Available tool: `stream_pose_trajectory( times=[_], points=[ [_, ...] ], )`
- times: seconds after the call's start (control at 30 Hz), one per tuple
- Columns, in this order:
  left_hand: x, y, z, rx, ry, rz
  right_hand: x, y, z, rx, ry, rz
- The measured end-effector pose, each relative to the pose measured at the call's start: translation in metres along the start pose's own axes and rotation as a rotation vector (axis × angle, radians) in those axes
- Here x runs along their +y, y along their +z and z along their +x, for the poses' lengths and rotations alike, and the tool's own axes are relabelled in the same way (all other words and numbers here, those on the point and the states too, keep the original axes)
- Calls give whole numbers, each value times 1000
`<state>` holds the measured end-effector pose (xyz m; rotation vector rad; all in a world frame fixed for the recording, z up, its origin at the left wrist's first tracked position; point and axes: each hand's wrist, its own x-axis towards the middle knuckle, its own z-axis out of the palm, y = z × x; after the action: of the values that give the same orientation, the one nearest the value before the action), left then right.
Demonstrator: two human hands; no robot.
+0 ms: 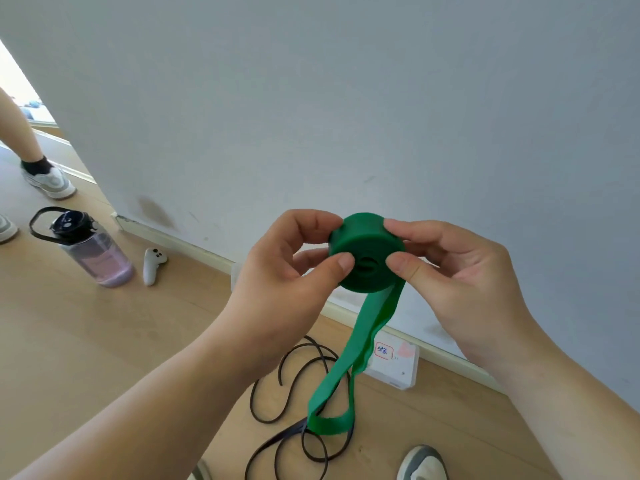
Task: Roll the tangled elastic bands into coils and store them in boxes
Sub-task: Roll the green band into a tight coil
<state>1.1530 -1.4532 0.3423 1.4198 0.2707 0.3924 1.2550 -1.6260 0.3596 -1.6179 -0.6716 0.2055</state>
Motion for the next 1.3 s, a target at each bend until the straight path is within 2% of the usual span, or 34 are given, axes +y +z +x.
stream_pose_trajectory(
  times=[0.03, 0.13, 0.2, 0.3, 0.5, 0.6, 0.7, 0.77, 0.87, 1.03, 1.13, 1.23, 1.3],
  points=[
    [-1, 1, 0, -15, -8, 65, 1, -1, 0, -1, -5, -17],
    [-2, -4, 1, -47, 121, 564, 4, -2, 0, -34, -9, -150],
    [-3, -6, 1, -109, 219, 714, 4, 0, -2, -86, -33, -253],
    [-3, -5, 1, -171, 220, 653, 3, 0, -3, -98, -14, -287],
    [1, -4, 5, -14, 110, 324, 0, -2, -2, 47, 61, -63],
    [5, -2, 4, 69, 44, 14, 2, -2, -1, 43, 55, 11],
    [6, 4, 1, 76, -33, -135, 2, 2, -2, 39, 17, 58],
    [2, 6, 1, 36, -72, -35, 4, 1, -2, 48, -7, 4],
    [-4, 0, 4, 20, 61, 410, 8, -1, -1, 32, -76, -165],
    [-3, 0, 1, -107, 199, 610, 8, 2, -2, -62, -218, -387],
    [-2, -3, 3, -98, 177, 603, 8, 4, -4, -64, -262, -403],
    [-1, -4, 4, -22, 118, 494, 6, 1, -1, 49, -71, -169],
    [1, -6, 6, 35, 80, 369, 7, 1, -1, 50, -5, -105]
  ],
)
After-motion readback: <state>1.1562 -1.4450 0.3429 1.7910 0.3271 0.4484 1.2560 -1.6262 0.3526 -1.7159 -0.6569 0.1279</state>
